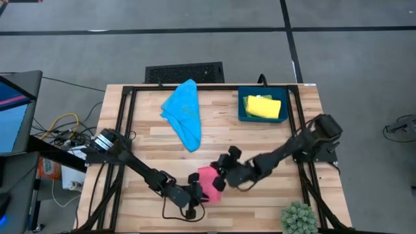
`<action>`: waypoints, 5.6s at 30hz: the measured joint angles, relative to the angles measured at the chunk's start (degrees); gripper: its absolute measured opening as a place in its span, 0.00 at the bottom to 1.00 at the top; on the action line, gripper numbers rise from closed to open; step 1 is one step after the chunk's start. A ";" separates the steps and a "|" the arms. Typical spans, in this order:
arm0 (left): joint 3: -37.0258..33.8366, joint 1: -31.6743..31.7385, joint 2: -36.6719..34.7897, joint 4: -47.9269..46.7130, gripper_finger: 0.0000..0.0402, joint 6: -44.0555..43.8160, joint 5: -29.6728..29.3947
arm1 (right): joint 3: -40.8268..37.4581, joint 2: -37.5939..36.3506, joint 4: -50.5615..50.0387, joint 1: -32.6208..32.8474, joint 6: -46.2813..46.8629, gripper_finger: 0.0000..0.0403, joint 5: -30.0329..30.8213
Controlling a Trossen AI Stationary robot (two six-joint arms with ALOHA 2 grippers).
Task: Fold microfiber towels
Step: Put the pink microfiber towel into the blue bin, then fold the light blue microfiber towel
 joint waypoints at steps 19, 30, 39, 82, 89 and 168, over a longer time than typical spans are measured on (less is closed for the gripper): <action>0.15 -7.23 -24.85 -39.85 0.34 -7.20 -5.47 | 10.39 10.27 -11.50 -11.71 -19.31 0.70 -32.64; 0.07 -15.02 -29.60 -56.00 0.34 -20.74 -18.88 | 14.83 17.54 -23.78 -11.13 -18.04 0.64 -33.88; 0.07 -15.49 -33.25 -61.88 0.34 -26.01 -18.86 | 18.34 18.17 -27.47 -12.13 -15.16 0.09 -39.46; 0.10 -16.25 -52.07 -78.91 0.21 -32.85 -26.98 | 20.55 -9.79 -61.78 -68.17 -15.17 0.04 -26.56; 0.10 -16.25 -52.07 -78.87 0.20 -33.84 -27.36 | 8.28 -12.85 -57.49 -70.14 -11.56 0.04 -25.44; -23.27 77.65 -23.06 -19.68 0.46 -14.68 12.74 | -9.99 -32.91 1.50 -46.00 1.49 0.63 -35.82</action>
